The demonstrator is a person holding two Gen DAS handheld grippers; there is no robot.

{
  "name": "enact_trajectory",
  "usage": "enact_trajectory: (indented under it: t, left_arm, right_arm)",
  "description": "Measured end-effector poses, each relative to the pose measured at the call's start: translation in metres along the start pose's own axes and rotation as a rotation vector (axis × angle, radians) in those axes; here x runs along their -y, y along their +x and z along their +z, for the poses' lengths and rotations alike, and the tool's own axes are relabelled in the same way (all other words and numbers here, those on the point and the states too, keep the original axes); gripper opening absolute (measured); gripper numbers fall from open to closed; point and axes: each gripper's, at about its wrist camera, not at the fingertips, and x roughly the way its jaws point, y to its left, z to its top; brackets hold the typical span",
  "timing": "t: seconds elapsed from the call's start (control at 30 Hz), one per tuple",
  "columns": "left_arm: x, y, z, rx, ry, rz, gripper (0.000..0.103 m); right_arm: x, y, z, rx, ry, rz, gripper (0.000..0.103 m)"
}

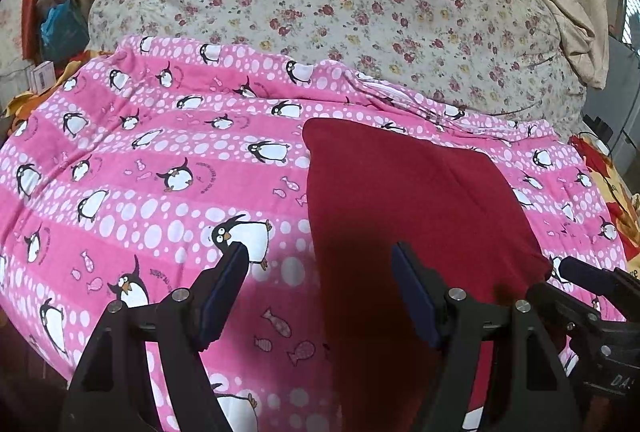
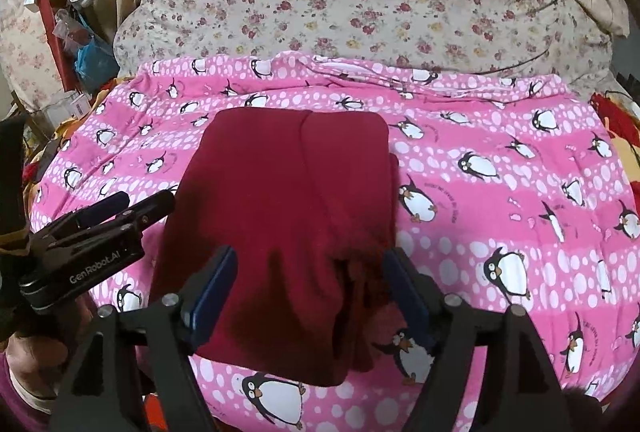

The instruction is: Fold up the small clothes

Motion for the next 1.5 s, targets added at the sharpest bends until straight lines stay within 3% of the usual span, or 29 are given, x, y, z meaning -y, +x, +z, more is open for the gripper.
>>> enact_trajectory:
  t: [0.9,1.5]
  left_arm:
    - [0.001,0.018,0.001,-0.048,-0.004,-0.008,0.054]
    - [0.002,0.017,0.004,-0.039,-0.005,-0.014,0.054]
  right_arm:
    - [0.004,0.024,0.008,-0.029,0.021,-0.004,0.085]
    - [0.004,0.034,0.009,-0.035,0.023,-0.012,0.087]
